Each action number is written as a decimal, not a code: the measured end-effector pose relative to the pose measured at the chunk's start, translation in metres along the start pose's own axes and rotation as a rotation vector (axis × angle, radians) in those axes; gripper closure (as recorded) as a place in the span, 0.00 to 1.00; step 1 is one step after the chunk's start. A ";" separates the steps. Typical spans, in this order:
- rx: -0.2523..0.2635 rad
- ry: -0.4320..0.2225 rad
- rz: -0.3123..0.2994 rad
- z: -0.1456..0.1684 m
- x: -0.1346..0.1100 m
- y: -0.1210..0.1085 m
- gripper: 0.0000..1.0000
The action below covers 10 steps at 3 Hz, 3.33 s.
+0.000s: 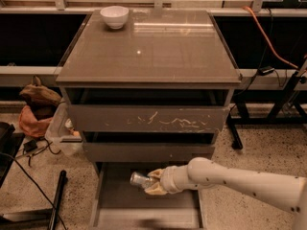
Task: Place redbull can into bottom drawer
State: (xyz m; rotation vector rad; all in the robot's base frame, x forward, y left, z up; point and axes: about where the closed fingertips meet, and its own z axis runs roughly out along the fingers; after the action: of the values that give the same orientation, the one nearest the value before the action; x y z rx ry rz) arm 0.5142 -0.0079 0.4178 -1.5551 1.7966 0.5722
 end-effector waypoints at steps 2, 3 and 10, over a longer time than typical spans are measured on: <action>-0.150 -0.046 0.140 0.104 0.069 0.013 1.00; -0.150 -0.045 0.139 0.104 0.069 0.014 1.00; -0.121 0.047 0.333 0.205 0.215 0.032 0.12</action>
Offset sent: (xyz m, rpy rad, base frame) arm 0.0015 0.0373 -0.1660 0.1247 0.3200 0.0556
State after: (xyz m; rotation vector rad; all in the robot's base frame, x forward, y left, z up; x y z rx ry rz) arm 0.5149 -0.0012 0.1192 -1.3623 2.1090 0.8199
